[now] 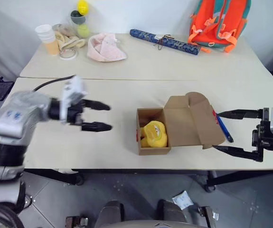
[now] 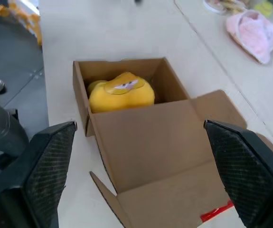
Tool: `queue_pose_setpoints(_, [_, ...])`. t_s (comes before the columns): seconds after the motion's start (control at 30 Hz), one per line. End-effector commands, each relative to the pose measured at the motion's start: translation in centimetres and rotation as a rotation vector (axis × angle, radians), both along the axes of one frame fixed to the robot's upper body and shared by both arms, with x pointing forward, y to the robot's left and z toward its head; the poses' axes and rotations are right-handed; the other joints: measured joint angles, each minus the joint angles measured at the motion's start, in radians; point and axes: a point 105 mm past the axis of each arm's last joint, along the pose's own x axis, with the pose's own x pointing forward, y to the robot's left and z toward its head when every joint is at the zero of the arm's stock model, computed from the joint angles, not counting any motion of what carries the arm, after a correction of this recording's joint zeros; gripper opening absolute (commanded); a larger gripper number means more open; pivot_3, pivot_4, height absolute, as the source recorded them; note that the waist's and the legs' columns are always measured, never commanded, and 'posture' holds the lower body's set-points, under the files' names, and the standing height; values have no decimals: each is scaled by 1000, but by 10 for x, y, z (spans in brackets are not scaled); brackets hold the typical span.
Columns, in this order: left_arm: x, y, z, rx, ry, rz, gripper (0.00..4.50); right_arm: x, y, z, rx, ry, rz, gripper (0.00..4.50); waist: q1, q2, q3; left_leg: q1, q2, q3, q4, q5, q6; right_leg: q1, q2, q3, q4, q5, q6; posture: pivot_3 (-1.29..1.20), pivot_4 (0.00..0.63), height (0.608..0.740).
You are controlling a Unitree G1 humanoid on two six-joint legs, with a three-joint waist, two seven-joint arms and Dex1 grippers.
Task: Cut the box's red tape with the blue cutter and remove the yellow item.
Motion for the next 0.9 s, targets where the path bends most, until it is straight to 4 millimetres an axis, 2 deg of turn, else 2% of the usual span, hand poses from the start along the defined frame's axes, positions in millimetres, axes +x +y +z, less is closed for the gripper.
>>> queue_pose_setpoints(0.03, [6, -34, 1, 53, -17, -36, 4468, -8, 9, 12, 6, -24, 23, 4500, -6, 0, 0, 0, 0, 0, 0, 0, 0, 0, 0, 0, -2, 0, 0, 0, 150, 740])
queue_pose_setpoints(0.1, [16, -57, 1, 108, -41, -27, 4468, -8, 13, 14, 23, -27, 15, 4500, -11, -1, 0, 0, 0, 0, 0, 0, 0, 1, 0, 0, -3, 0, 0, 0, 150, 740])
queue_pose_setpoints(0.13, [15, -69, 0, 135, -43, -62, 4468, -9, 15, 16, 36, -22, 11, 4500, -10, -1, 1, 0, 0, 0, 0, 0, 0, 1, 0, 0, -3, 0, 0, 0, 150, 740])
queue_pose_setpoints(0.2, [11, -84, -1, 160, -51, -127, 4468, -12, 19, 17, 46, -11, 6, 4500, -9, -1, 1, -1, 0, 0, 0, 0, 0, 1, 0, 0, -4, 0, 0, 0, 150, 740])
queue_pose_setpoints(0.3, [21, -106, -11, 259, -136, -176, 4468, -21, 25, 17, 67, 13, -3, 4500, 0, -1, 1, -1, 0, 0, 0, 0, 0, 2, 0, 0, -5, 0, 0, 0, 150, 740])
queue_pose_setpoints(0.5, [14, -113, -19, 286, -95, -256, 4468, -27, 28, 21, 109, 20, -45, 4500, 3, -2, 1, -1, 0, 0, 1, 0, 1, 2, 0, 0, -5, 0, 0, 0, 150, 740])
queue_pose_setpoints(0.73, [23, -110, -39, 393, -115, -264, 4468, -30, 30, 17, 119, 39, -58, 4500, 8, -2, 1, -2, 0, 0, 2, -1, 2, 3, 0, 0, -6, 0, 0, 0, 150, 740])
queue_pose_setpoints(0.83, [23, -114, -44, 397, -109, -278, 3892, -30, 31, 16, 127, 45, -58, 4500, 8, -2, 1, -2, 0, 0, 2, -1, 2, 3, 0, -1, -6, 0, 0, 0, 150, 740])
queue_pose_setpoints(0.9, [24, -118, -45, 391, -109, -281, 3220, -29, 32, 15, 128, 44, -58, 4500, 8, -2, 1, -2, 0, 0, 2, -1, 2, 3, 0, -1, -6, 0, 0, 0, 150, 740])
